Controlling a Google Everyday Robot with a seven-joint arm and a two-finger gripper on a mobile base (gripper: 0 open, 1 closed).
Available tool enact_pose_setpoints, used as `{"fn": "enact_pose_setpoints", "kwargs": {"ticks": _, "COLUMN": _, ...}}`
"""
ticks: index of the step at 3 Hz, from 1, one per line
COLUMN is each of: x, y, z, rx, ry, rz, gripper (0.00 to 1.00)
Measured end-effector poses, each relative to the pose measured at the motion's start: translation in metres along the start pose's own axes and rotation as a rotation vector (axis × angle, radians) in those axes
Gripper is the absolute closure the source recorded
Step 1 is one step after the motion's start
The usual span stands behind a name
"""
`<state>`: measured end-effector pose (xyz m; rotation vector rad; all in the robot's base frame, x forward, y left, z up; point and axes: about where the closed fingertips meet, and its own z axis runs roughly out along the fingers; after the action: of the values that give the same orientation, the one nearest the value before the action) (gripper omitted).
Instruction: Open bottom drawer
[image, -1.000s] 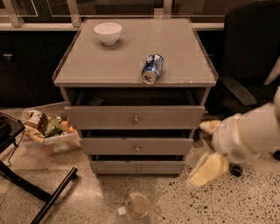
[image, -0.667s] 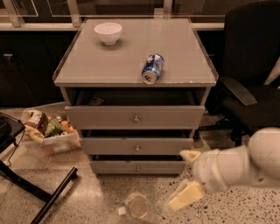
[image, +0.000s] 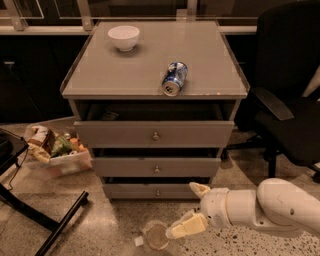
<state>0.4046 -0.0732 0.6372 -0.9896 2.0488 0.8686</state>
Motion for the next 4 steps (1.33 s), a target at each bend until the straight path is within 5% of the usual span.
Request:
{"fn": "enact_pose_setpoints", "kwargs": {"ticks": 2, "x": 0.006, "y": -0.008, "z": 0.011, "rx": -0.031, "ry": -0.021, "rz": 0.021, "gripper": 0.0}}
{"fn": "enact_pose_setpoints", "kwargs": {"ticks": 3, "x": 0.039, "y": -0.037, "z": 0.046, "rx": -0.029, "ry": -0.059, "rz": 0.064, "gripper": 0.0}}
{"fn": "enact_pose_setpoints", "kwargs": {"ticks": 4, "x": 0.069, "y": -0.083, "z": 0.076, "rx": 0.068, "ry": -0.156, "rz": 0.087, "gripper": 0.0}}
